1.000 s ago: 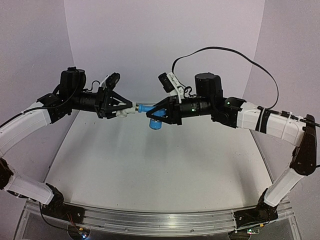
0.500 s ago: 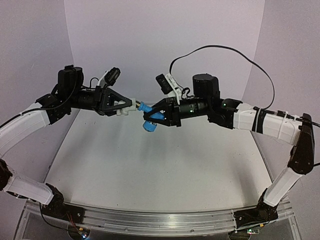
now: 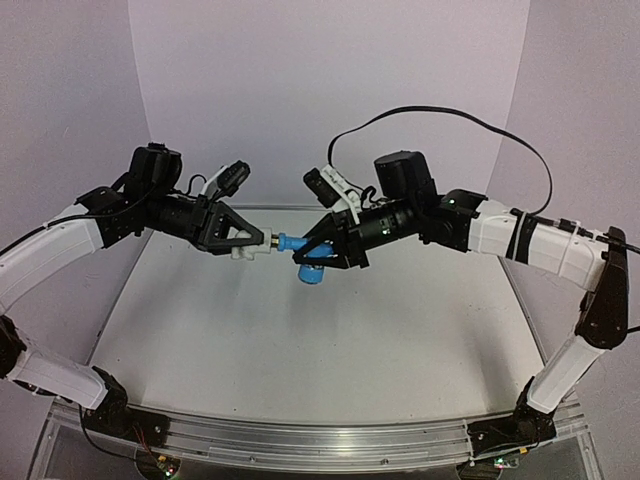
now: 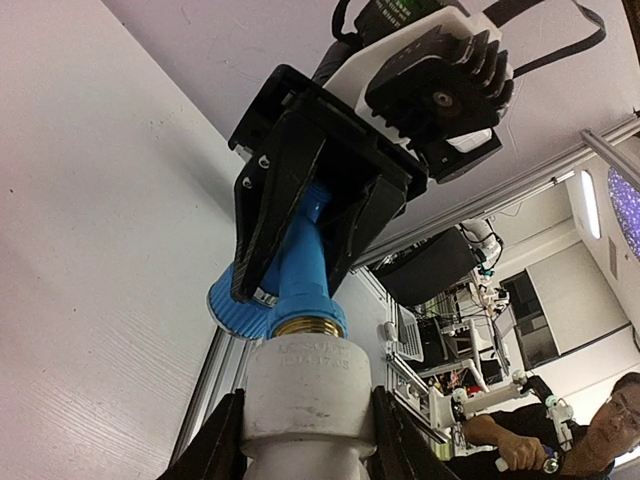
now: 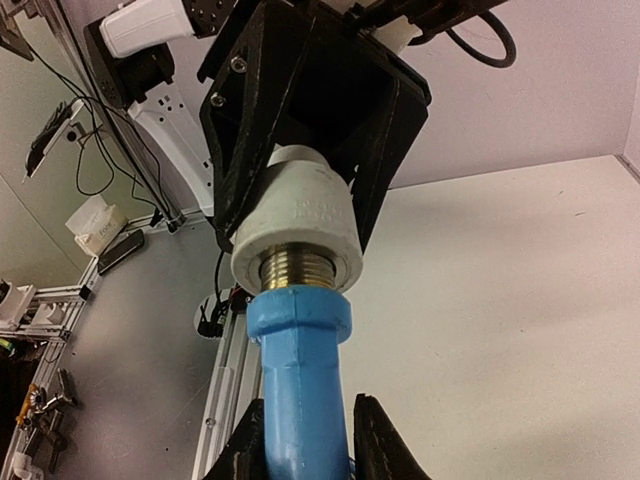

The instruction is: Install the water faucets

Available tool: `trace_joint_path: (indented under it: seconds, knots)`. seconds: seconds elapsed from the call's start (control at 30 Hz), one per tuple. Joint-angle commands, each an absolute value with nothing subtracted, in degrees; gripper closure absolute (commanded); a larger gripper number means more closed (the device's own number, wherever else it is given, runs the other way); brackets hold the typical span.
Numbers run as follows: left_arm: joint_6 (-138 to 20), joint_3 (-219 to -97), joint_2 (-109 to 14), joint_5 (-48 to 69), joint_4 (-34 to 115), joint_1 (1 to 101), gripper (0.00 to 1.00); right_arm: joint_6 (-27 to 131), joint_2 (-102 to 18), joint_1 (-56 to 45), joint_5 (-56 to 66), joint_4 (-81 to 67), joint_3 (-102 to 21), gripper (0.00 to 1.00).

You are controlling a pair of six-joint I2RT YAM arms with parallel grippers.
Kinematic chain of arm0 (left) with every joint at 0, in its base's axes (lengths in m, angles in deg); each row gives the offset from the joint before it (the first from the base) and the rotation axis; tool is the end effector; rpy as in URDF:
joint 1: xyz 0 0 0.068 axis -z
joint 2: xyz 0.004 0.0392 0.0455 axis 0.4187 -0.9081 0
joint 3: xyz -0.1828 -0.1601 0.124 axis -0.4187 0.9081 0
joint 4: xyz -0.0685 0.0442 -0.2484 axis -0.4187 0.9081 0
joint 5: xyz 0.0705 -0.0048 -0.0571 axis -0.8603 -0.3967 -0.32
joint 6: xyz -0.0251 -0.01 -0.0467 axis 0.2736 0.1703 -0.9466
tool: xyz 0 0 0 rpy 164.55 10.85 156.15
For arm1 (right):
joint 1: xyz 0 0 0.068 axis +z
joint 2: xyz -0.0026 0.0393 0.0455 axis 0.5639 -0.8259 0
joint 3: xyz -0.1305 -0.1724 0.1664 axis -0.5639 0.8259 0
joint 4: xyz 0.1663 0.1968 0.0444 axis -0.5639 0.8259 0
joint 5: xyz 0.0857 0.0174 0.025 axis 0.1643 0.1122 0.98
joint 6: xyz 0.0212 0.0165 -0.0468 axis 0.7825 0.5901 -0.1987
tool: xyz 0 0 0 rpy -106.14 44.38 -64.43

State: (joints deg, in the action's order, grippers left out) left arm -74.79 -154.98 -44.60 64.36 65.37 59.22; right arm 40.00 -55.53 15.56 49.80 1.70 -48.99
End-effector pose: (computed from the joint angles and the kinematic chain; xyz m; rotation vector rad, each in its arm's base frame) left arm 0.2052 -0.1790 0.3707 0.9039 2.0234 -1.7336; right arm 0.2252 0.3111 0.3602 -1.4679 1.3900 1.3826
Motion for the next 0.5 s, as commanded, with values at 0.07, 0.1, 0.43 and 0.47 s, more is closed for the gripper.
trace_joint_path:
  seconds: [0.07,0.1,0.43,0.47]
  knots:
    - [-71.8,-157.7,-47.5,63.6,71.8,61.8,1.0,37.9,-55.0,17.9,52.1,-6.8,-56.2,1.0]
    - [-71.7,-157.9,-47.6,63.3,71.8,61.8,1.0,38.8,-55.0,17.9,52.2,-7.1,-56.1,1.0]
    - [-68.0,-158.9,-46.9,58.3,71.9,62.0,1.0,49.3,-56.8,17.9,55.7,-17.1,-55.0,1.0]
    - [-67.5,-158.9,-46.6,57.9,71.9,62.1,1.0,49.8,-57.2,17.9,56.0,-17.4,-55.2,1.0]
